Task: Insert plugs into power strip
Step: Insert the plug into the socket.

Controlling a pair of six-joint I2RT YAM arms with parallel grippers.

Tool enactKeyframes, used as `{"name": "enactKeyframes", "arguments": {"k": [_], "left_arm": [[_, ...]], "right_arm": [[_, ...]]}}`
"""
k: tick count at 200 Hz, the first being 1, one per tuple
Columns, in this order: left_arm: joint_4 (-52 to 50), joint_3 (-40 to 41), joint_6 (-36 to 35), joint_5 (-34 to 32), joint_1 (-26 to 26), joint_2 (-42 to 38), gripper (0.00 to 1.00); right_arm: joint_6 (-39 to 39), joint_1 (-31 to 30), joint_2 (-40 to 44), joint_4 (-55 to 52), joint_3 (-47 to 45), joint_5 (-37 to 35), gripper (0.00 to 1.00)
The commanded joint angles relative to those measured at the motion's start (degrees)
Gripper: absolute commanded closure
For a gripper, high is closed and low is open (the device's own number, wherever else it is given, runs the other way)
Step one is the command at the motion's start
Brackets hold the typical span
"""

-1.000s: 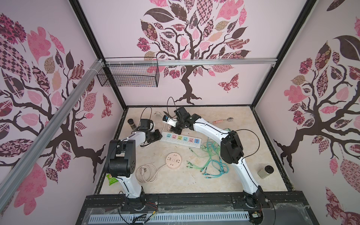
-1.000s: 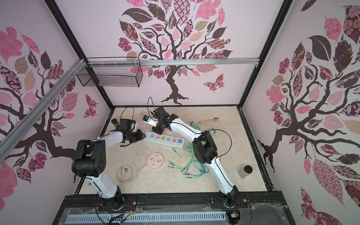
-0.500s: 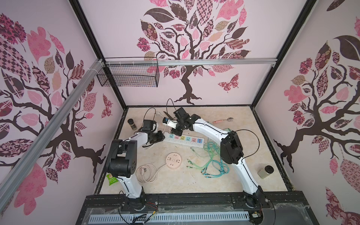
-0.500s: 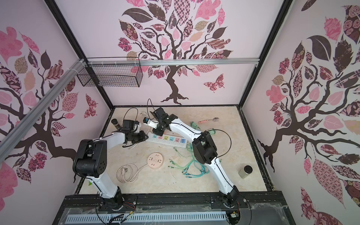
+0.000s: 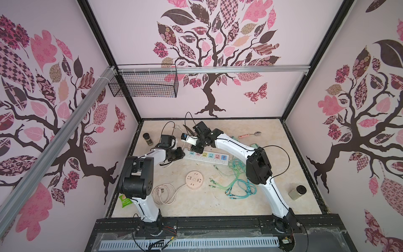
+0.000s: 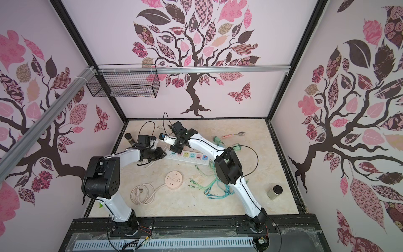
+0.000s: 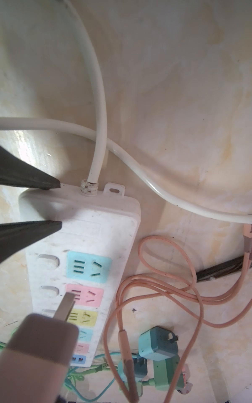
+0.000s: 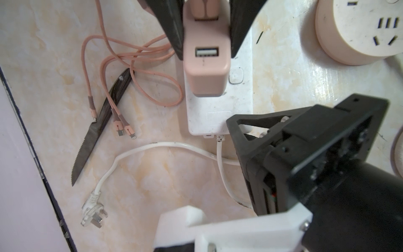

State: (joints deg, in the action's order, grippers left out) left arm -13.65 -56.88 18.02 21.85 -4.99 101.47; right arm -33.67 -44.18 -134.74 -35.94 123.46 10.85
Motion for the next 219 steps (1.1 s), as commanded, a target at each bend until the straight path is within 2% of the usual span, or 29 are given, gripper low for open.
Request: {"name": "enactKeyframes", "arguments": {"k": [1,219], "left_arm": [[-0.51,1.71,0.00,1.36,-0.72,0.44,0.72],[0.86,3.10,0.70,1.35,-0.64,-0.29,0.71]], "right_arm": [[-0.91,-0.25,-3.32,-1.76,1.43,-0.83,1.00],[-1.39,-0.46,-6.02,-2.03,1.43,-1.60,1.00]]}}
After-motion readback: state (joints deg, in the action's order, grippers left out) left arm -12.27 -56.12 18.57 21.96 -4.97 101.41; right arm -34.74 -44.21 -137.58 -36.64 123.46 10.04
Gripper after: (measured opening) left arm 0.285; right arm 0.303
